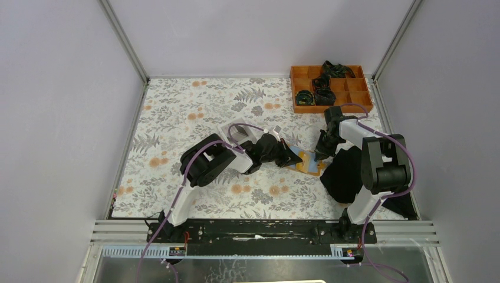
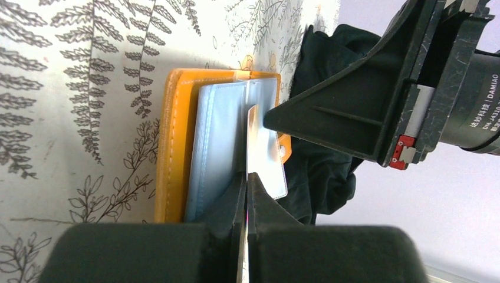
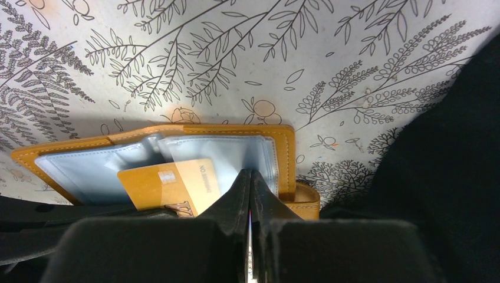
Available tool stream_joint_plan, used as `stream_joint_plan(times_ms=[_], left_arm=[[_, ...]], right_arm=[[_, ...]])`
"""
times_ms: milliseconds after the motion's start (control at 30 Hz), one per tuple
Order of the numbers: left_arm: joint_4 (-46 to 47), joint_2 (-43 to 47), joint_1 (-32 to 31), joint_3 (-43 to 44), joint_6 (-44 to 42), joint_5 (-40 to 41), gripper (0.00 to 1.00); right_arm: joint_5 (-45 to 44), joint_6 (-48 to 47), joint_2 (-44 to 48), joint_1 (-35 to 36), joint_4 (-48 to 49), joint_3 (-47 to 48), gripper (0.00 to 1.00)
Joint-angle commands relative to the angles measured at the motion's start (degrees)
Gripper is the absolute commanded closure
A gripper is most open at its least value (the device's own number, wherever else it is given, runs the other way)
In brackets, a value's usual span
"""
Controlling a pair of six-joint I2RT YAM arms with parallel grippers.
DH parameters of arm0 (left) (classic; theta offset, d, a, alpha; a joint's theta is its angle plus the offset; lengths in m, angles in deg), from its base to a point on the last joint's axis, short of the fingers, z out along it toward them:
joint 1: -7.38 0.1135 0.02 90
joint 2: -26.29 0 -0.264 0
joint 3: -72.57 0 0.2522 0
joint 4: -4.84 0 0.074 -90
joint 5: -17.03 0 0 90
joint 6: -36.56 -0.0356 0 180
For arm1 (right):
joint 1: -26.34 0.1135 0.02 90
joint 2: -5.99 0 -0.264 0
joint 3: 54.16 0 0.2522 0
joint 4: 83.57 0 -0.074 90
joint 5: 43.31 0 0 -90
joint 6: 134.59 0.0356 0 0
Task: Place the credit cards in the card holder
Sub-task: Insert the credit card into the card holder.
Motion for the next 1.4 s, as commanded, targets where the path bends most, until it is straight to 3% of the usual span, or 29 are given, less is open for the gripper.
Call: stream_joint_plan(times_ms=[0, 1067, 1167, 1367], left_arm=[[-2.76, 0.56, -0.56, 1.76, -2.51, 3.45, 1.0], [-4.6, -3.43, -2.58, 5.63, -3.98, 0.7, 1.0], [-5.0, -3.29, -2.68, 5.09, -4.11, 1.19, 1.0], [-8.76, -2.67, -2.7, 4.99, -5.37, 3.17, 1.0]], right_arm=[[-5.21, -0.33, -3.0, 0.66, 1.74, -3.21, 1.0], [-4.81, -0.24, -3.37, 0.71, 2.35, -3.43, 1.0], [-4.76, -0.19, -2.82, 0.74, 2.29, -3.28, 0.96], [-5.73, -0.15, -0.36, 0.73, 1.42, -2.4, 0.79]])
